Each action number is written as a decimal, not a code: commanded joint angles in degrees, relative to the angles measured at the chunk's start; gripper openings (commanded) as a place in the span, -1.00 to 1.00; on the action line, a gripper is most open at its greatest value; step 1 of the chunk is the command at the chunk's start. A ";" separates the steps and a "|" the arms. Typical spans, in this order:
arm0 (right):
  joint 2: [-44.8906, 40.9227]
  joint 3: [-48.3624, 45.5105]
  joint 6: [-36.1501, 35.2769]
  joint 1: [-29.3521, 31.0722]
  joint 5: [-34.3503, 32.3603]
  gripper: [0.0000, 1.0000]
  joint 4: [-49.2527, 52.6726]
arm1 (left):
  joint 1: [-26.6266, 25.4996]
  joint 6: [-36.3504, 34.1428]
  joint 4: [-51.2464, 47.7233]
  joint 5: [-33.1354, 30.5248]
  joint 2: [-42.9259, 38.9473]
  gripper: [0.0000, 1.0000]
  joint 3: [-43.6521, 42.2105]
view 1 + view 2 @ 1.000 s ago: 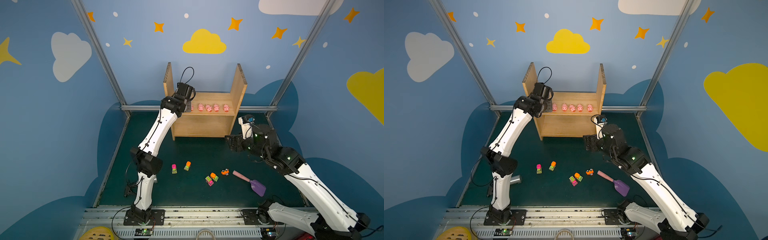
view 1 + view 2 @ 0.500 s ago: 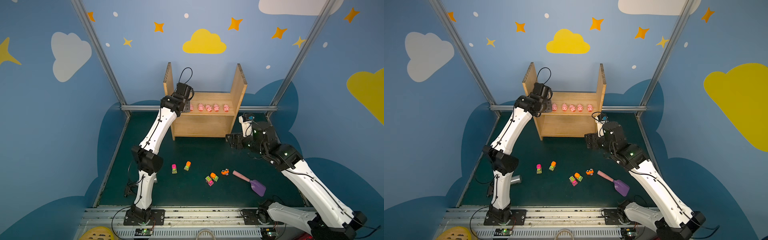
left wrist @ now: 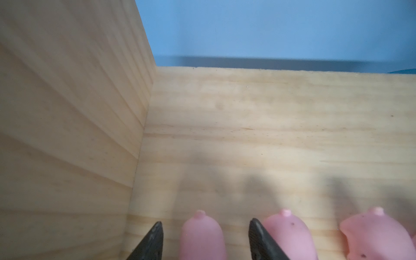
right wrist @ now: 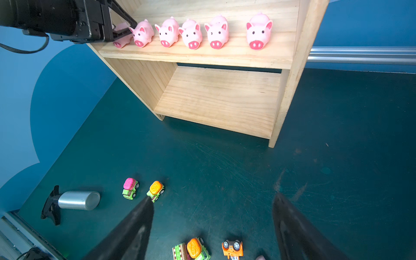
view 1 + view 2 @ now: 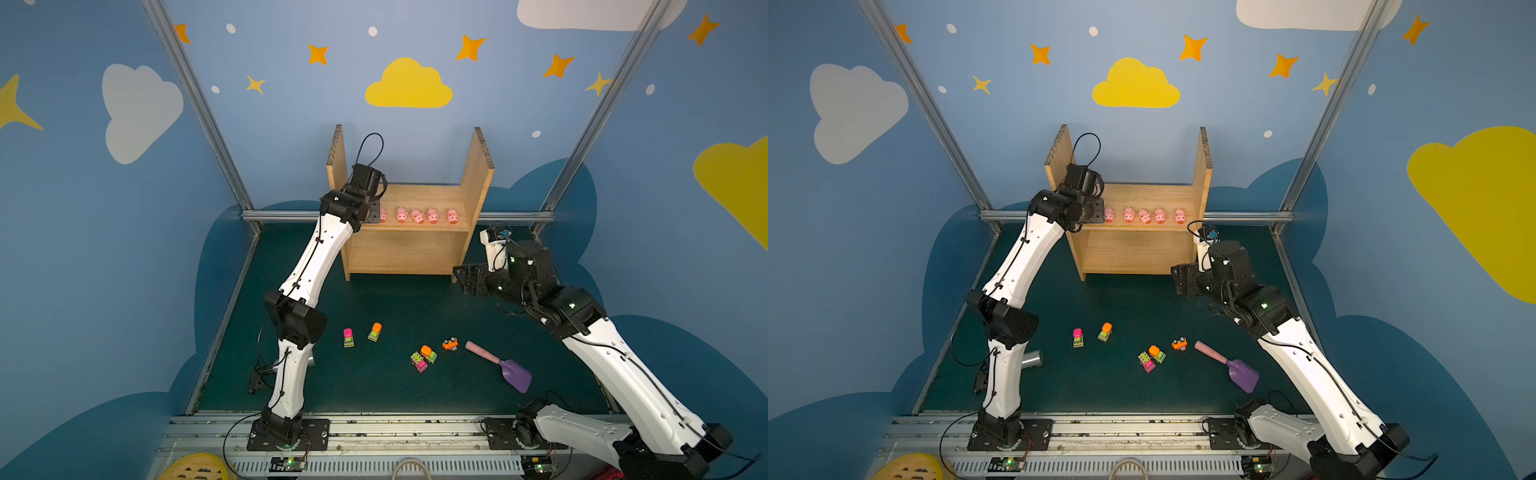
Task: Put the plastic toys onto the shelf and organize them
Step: 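Lower the pig beside the pig row and open the left gripper, then draw the left arm back from the shelf down toward the toy trucks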
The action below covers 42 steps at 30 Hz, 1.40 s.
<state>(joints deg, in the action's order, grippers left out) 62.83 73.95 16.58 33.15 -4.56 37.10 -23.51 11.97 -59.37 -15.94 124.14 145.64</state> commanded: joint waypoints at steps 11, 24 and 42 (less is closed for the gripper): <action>-2.53 0.75 1.31 -0.62 0.78 0.63 -0.45 | 0.10 -3.24 1.75 -1.82 -4.03 0.56 1.40; -4.85 -0.62 2.84 -0.52 1.10 0.63 0.25 | -1.51 -4.32 1.47 -2.51 -11.11 0.57 -1.35; -8.45 -5.35 6.14 7.39 1.84 0.62 1.27 | -5.95 -1.33 24.42 -2.58 -47.74 0.99 -46.92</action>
<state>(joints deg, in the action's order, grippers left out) 55.18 69.14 21.80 38.65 -2.35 38.02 -29.58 8.58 -39.75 -19.18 79.55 102.35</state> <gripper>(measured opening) 0.815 0.996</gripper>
